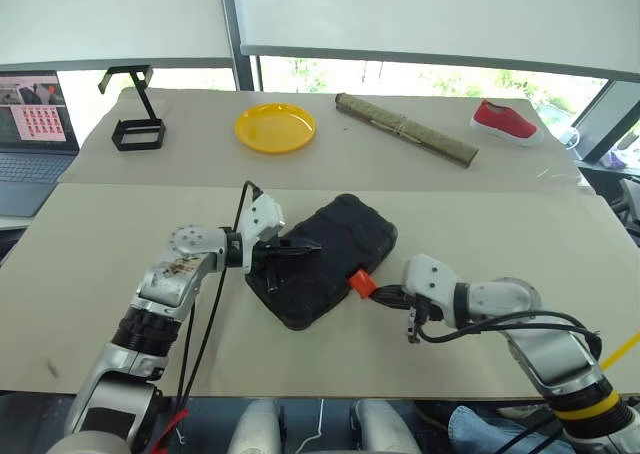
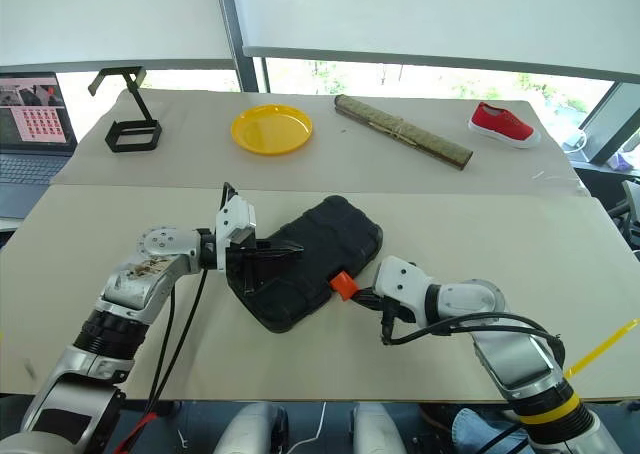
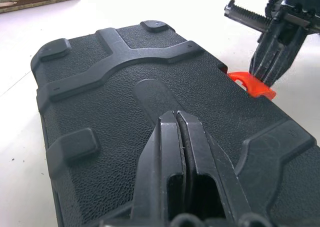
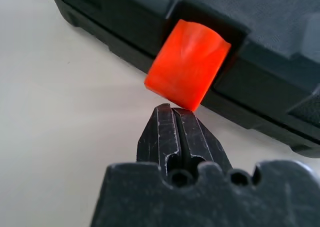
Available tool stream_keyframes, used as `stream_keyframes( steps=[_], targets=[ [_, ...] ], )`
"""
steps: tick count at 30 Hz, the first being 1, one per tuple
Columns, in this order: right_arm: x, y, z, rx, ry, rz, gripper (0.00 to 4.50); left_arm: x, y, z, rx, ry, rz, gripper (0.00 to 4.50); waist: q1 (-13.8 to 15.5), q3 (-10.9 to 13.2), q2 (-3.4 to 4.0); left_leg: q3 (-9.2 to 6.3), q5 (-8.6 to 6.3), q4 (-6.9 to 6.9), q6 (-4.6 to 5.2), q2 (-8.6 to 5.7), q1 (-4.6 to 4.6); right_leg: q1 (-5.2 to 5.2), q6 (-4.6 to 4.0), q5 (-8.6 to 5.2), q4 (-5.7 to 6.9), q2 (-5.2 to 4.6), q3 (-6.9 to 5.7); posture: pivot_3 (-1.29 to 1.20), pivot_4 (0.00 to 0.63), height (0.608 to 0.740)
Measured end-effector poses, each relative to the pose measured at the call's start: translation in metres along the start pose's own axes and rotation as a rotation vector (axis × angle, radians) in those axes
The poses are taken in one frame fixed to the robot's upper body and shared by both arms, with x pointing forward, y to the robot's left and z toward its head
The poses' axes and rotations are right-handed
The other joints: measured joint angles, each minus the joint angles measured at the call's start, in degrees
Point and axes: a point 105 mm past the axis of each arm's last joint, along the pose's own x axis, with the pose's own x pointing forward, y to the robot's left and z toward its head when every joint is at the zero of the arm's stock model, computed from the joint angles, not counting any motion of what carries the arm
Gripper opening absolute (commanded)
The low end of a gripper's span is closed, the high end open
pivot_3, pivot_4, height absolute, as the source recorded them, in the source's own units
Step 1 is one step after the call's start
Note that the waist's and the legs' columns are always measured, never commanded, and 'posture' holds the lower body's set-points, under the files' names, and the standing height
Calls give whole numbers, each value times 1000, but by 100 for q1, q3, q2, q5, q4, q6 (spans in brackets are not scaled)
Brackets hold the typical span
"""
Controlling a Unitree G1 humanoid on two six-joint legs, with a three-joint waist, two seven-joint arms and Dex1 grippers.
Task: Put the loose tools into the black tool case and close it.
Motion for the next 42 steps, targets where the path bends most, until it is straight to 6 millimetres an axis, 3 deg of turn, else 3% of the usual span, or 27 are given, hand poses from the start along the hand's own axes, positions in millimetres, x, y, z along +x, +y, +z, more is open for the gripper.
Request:
stream_keyframes(
  steps=[17, 25, 29, 34, 42],
  targets=[
    [22, -11, -1, -13, 37, 24, 53, 2, 3, -4, -8, -10, 19, 118, -31, -7, 12, 0, 0, 0, 0, 1, 6, 0, 0, 0, 7, 4, 5, 0, 150, 740],
    [-10, -3, -6, 32, 33, -28, 53, 4, 1, -5, -11, -8, 10, 118, -13, -16, 27, 1, 0, 0, 0, 0, 7, 5, 1, 0, 3, 1, 5, 0, 150, 740],
    [-19, -4, 4, 35, -12, -40, 53, 4, 2, -6, -14, 0, 4, 118, -18, -24, 40, 1, 0, -2, 1, 0, 13, 10, 1, -1, 4, 2, 6, 0, 150, 740],
    [-14, -9, 12, 18, -36, -48, 53, 6, 1, -6, -14, 0, -1, 118, -16, -25, 40, 1, 0, -2, 1, -1, 15, 12, 2, -1, 2, 2, 6, 0, 150, 740],
    [9, -15, 13, -8, -40, -31, 53, 7, 1, -6, -8, 6, -4, 118, -16, -27, 44, 1, 0, -2, 1, -1, 14, 10, 2, -1, 2, 2, 6, 0, 150, 740]
  ],
)
